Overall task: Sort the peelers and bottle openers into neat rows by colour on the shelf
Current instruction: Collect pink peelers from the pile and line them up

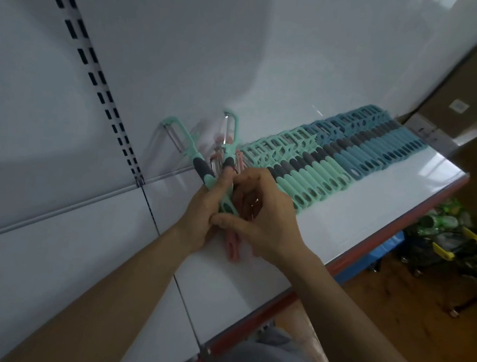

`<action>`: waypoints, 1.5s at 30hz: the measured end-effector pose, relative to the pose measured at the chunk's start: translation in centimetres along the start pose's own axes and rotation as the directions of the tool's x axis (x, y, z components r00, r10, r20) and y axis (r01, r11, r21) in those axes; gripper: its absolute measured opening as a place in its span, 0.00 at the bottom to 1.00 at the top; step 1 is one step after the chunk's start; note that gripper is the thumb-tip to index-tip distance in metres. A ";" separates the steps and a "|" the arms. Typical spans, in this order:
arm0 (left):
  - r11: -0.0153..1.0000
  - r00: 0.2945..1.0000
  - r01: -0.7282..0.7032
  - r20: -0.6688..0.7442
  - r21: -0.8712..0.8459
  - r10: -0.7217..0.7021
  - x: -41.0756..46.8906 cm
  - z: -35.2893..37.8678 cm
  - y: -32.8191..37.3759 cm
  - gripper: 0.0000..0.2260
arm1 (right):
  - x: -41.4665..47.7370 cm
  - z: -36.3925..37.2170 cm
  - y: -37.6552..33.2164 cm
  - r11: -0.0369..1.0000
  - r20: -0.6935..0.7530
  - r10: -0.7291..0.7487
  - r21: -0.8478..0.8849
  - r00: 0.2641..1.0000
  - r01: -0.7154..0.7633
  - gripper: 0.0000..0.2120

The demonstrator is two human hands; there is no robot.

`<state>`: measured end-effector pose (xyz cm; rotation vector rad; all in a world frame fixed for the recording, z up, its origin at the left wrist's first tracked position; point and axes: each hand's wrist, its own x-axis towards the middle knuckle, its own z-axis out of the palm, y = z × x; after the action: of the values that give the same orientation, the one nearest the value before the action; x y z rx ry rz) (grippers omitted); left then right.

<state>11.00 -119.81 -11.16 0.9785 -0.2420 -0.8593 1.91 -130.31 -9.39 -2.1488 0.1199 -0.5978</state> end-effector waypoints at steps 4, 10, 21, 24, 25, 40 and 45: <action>1.000 0.992 -0.013 0.127 -0.021 0.016 0.4 -0.2 0.1 0.26 | 0.3 0.0 0.0 0.992 0.019 0.028 -0.120 0.999 -0.025 0.23; 0.963 0.995 -0.093 0.067 0.252 0.079 0.2 -0.4 -0.2 0.12 | -0.4 -0.4 0.5 0.986 -0.104 0.114 0.131 0.988 -0.100 0.23; 0.927 0.985 -0.081 -0.112 0.366 0.130 -0.5 -0.1 -0.5 0.12 | -0.7 -2.2 3.9 0.907 -0.403 0.075 -0.353 0.912 -0.230 0.13; 0.923 0.983 -0.070 -0.133 0.379 0.129 -0.8 -0.1 -0.5 0.13 | -0.6 -1.7 4.6 0.857 -0.398 -0.026 -0.481 0.917 -0.185 0.13; 0.922 0.983 -0.069 -0.134 0.380 0.129 -1.0 -0.4 -0.4 0.13 | -0.7 -1.6 4.7 0.835 -0.390 -0.051 -0.522 0.919 -0.175 0.12; 0.949 0.989 -0.061 -0.112 0.310 0.100 -1.9 -1.0 0.0 0.11 | -0.6 -0.5 5.1 0.731 -0.228 0.052 -0.655 0.972 -0.193 0.07; 0.948 0.991 -0.054 -0.097 0.313 0.089 -1.9 -1.2 0.1 0.12 | -0.6 -0.4 5.3 0.731 -0.227 0.088 -0.647 0.970 -0.217 0.07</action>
<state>10.49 -117.67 -11.47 1.2990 -0.3230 -0.7097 1.89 -133.71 -13.52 -2.7336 0.7092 -0.7266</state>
